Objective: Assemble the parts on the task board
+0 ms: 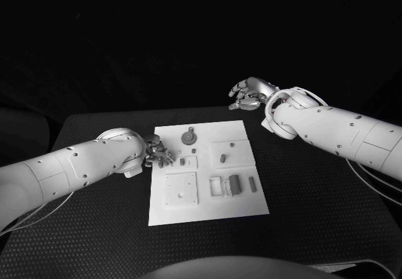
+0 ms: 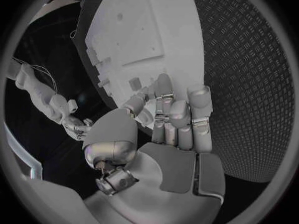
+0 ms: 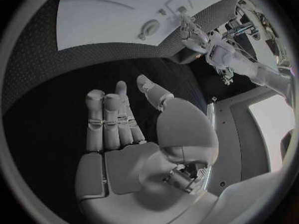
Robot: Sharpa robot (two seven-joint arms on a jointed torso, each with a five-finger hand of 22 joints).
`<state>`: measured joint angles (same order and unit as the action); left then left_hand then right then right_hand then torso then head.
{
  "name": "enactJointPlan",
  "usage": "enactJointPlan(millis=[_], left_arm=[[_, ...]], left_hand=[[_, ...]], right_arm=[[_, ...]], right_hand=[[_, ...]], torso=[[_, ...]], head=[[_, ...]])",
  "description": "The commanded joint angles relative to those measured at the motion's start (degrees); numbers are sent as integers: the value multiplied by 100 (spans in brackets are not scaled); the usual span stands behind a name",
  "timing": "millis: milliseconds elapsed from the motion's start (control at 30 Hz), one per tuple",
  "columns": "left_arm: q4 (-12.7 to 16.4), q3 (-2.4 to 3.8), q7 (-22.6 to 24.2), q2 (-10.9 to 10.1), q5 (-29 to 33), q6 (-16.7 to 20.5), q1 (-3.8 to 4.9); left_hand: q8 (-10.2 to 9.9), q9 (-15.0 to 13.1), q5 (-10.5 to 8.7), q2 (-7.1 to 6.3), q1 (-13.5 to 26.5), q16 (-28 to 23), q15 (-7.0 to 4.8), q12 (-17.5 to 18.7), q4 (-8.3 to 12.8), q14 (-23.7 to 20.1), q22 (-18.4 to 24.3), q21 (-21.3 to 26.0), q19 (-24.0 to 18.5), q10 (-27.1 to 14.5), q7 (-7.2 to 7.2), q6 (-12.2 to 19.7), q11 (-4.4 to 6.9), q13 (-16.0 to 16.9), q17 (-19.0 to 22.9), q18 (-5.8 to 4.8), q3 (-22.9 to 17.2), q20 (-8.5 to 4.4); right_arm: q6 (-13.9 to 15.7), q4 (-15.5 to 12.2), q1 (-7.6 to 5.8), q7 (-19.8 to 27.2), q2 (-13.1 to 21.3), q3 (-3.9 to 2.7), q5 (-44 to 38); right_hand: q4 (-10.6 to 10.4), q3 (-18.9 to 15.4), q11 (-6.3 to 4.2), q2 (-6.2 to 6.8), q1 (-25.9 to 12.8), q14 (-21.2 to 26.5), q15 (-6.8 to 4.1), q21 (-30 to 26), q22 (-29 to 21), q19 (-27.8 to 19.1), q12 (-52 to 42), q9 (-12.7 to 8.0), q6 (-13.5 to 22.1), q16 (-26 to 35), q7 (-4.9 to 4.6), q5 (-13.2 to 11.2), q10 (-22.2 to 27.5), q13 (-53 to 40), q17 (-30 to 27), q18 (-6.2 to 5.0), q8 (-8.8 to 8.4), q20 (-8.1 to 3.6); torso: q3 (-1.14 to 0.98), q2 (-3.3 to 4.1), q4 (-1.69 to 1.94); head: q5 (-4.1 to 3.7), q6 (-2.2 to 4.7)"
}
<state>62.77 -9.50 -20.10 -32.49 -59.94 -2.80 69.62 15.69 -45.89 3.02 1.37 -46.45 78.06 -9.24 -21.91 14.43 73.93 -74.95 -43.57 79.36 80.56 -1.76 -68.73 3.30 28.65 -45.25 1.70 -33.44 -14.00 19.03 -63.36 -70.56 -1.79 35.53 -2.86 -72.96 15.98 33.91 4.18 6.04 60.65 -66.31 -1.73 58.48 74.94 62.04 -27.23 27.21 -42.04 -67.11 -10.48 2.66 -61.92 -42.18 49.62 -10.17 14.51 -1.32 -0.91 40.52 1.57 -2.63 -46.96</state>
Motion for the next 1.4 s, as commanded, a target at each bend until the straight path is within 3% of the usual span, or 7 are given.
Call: enactJointPlan(millis=[33,1400], left_arm=[[8,-7,-16,23,-54,-118,-25],[27,-7,-114,26,-189,-312,-27]], left_hand=[[4,-8,7,263,-270,9,-24,-19,188,14,-108,-38,38,2,-26,2,-9,10,-11,405,-205,12],[4,-17,5,280,-276,12,-25,-25,203,13,-108,-46,39,0,-26,6,-8,14,-20,403,-204,7]], right_arm=[[-48,-11,1,23,-4,-2,-40],[-118,0,4,35,-18,-2,-40]], right_hand=[[-35,-5,25,-15,-53,38,-21,-31,7,6,19,-2,8,8,-48,11,-3,-7,-5,-483,29,-27],[-53,-5,25,-17,-76,40,-21,-35,11,7,21,-2,10,7,-48,11,-4,-12,-8,-483,30,-27]], torso=[[-4,-1,-2],[1,-3,4]], head=[[-10,3],[-10,-25]])
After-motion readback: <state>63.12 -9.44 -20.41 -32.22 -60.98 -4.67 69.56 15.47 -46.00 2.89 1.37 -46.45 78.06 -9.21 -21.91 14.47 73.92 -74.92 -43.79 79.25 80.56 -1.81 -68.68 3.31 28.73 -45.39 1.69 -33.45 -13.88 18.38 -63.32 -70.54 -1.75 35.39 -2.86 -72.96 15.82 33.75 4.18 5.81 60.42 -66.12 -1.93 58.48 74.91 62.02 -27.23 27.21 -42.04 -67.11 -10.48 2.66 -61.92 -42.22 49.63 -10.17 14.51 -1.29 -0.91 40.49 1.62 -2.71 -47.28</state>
